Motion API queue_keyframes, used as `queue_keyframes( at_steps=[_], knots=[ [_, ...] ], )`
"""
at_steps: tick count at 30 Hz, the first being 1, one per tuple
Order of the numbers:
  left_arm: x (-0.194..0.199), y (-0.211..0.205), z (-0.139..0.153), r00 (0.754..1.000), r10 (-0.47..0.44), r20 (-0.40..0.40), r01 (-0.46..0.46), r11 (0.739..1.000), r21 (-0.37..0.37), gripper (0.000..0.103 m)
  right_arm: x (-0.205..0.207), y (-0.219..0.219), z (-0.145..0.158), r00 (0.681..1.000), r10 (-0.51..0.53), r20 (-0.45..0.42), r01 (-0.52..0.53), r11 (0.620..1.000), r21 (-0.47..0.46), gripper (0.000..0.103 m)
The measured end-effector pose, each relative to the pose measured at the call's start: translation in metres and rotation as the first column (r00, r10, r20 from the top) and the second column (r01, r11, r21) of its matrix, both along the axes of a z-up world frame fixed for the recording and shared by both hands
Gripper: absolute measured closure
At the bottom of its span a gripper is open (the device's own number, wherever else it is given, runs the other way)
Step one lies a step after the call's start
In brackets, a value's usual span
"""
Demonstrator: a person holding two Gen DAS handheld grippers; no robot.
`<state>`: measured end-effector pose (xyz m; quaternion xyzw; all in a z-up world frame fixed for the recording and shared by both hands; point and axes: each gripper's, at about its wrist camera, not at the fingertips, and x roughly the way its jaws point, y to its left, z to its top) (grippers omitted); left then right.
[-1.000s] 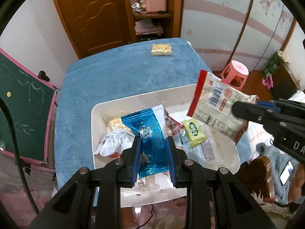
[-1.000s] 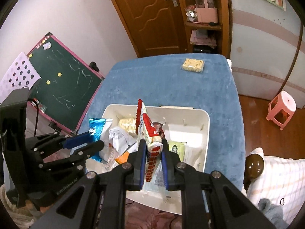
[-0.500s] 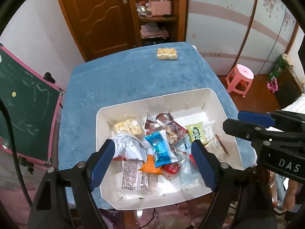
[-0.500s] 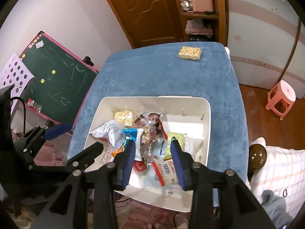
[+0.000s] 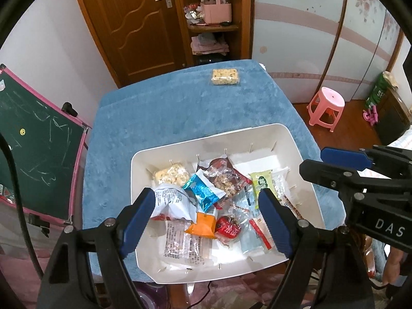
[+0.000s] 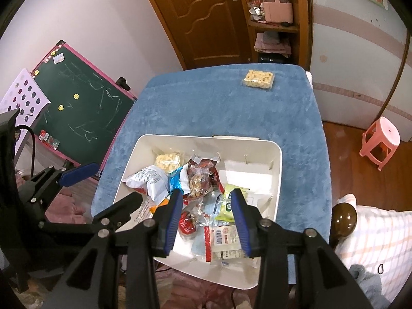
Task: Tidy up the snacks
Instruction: 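Move both open tools from the tray toward the tan cardboard box, then close the right tool around the tan cardboard box beside the tray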
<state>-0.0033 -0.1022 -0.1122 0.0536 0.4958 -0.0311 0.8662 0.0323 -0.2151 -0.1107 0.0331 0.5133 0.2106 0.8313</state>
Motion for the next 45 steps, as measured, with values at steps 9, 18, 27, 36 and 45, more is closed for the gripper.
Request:
queue_keyframes(
  at_steps=[9,18,27,36,45],
  knots=[
    [0.011,-0.002,0.016,1.000,-0.006,0.020,0.006,1.000,0.009,0.020,0.013,-0.020,0.004,1.000,-0.014,0.001,0.014,1.000,0.018,0.063],
    [0.068,-0.003,0.005,0.995,-0.100,-0.028,0.100,0.995,0.022,0.020,0.050,-0.041,-0.003,0.996,-0.079,-0.050,0.081,0.996,0.026,0.063],
    [0.130,-0.008,-0.006,0.973,-0.225,-0.044,0.227,0.973,0.038,0.020,0.127,-0.034,-0.031,0.990,-0.087,-0.116,0.081,0.995,-0.056,0.063],
    [0.177,0.002,-0.040,0.944,-0.315,-0.099,0.321,0.946,0.048,0.020,0.209,-0.021,-0.120,0.938,-0.075,-0.338,0.058,0.997,-0.059,0.063],
    [0.204,0.018,-0.099,0.936,-0.269,-0.228,0.275,0.961,-0.005,0.020,0.229,-0.008,-0.175,0.896,-0.092,-0.434,-0.007,0.975,-0.222,0.063]
  ],
)
